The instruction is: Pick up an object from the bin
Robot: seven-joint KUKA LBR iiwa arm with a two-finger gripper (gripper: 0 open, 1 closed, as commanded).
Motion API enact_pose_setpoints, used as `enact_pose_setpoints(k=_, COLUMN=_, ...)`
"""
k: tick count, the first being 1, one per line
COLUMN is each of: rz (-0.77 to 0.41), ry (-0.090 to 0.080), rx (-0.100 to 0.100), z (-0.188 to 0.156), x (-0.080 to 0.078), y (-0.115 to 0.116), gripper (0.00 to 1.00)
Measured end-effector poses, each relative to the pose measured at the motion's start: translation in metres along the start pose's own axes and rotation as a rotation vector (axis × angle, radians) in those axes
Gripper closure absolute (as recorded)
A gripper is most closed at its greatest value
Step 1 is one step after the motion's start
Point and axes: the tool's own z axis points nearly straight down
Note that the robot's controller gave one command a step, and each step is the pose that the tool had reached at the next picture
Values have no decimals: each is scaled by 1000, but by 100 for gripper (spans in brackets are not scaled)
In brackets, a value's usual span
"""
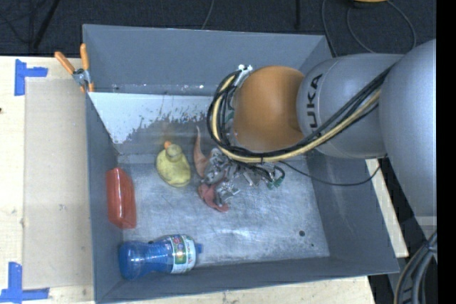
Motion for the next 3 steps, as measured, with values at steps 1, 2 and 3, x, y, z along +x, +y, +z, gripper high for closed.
enact_pose_setpoints(k=1, rz=0, ry=0, rx=0, z=0, x=0, y=0, gripper=100)
enact_pose_setpoints(k=2, rz=60, ry=14, rx=2, z=-7, x=-11, y=4, gripper=100)
enact_pose_setpoints(k=3, rz=92, ry=8, rx=3, z=-10, x=-20, y=9, gripper=100)
